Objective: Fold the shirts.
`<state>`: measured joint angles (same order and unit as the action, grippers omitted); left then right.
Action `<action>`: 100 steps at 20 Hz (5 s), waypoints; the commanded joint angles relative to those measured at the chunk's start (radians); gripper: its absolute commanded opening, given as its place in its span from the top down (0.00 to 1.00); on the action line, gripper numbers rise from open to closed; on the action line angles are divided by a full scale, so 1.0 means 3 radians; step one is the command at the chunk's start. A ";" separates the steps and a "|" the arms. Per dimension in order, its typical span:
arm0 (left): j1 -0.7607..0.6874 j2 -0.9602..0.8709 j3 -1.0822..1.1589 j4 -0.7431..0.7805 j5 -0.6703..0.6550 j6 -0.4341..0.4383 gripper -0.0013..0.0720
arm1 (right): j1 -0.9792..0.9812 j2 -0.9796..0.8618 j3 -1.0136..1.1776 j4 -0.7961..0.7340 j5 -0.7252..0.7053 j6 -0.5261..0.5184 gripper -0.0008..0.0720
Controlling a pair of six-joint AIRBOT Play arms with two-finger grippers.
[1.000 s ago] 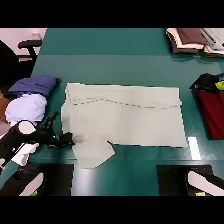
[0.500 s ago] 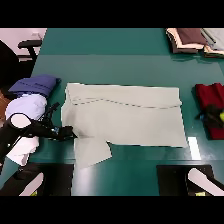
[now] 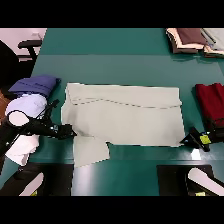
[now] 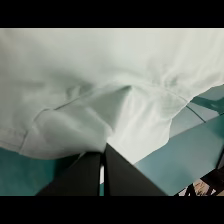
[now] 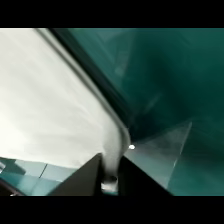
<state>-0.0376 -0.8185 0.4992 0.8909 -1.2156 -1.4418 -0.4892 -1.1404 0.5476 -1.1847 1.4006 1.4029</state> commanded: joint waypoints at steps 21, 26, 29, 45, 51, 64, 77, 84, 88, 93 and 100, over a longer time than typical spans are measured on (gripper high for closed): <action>0.0000 -0.1648 0.2195 0.0698 0.0521 0.0253 0.95 | 0.1404 -0.0922 0.2523 -0.0403 0.0034 0.0327 0.96; 0.0000 -0.2280 0.2575 0.0544 0.0890 0.0273 0.91 | 0.1378 -0.1626 0.3095 -0.0034 0.0018 0.0262 0.94; 0.0000 -0.2281 0.2617 0.0476 0.0944 0.0169 0.29 | 0.1240 -0.1795 0.3253 0.0356 0.0042 -0.0005 0.46; -0.0867 -0.2422 0.2846 0.0146 0.1156 0.0053 0.95 | 0.0713 -0.1771 0.2055 0.1013 -0.0342 -0.0632 0.46; -0.1335 -0.2871 0.3137 0.0136 0.1283 -0.0070 0.95 | 0.0930 -0.1546 0.2641 0.1123 0.0083 -0.0637 0.96; -0.1788 -0.3747 0.3839 0.0177 0.1081 -0.0170 0.95 | 0.2166 -0.0881 0.3861 0.1794 0.0132 -0.0398 0.96; -0.0484 -0.2411 0.4415 0.1141 0.0097 -0.0140 0.95 | 0.3854 -0.1635 0.4217 0.2104 -0.0772 -0.0621 0.96; 0.0205 -0.1673 0.4414 0.1380 -0.0024 -0.0144 0.95 | 0.4484 -0.2660 0.4926 0.2098 -0.0740 -0.0626 0.19; 0.0165 -0.1667 0.4412 0.1353 -0.0146 -0.0142 0.95 | 0.3886 -0.2318 0.4147 0.1603 -0.0479 -0.0524 0.29; -0.0029 -0.1670 0.4364 0.1343 -0.0097 -0.0141 0.95 | 0.2941 -0.1689 0.2851 0.1066 -0.0612 -0.0102 0.21; -0.0215 -0.1681 0.4178 0.1275 0.0184 -0.0141 0.95 | 0.2764 -0.1953 0.2407 0.1661 -0.0908 -0.0148 0.13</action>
<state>-0.0895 -1.3212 1.7664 1.2842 -1.1870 -1.4841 0.3454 -1.6844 1.2934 -0.7521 1.1606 1.3582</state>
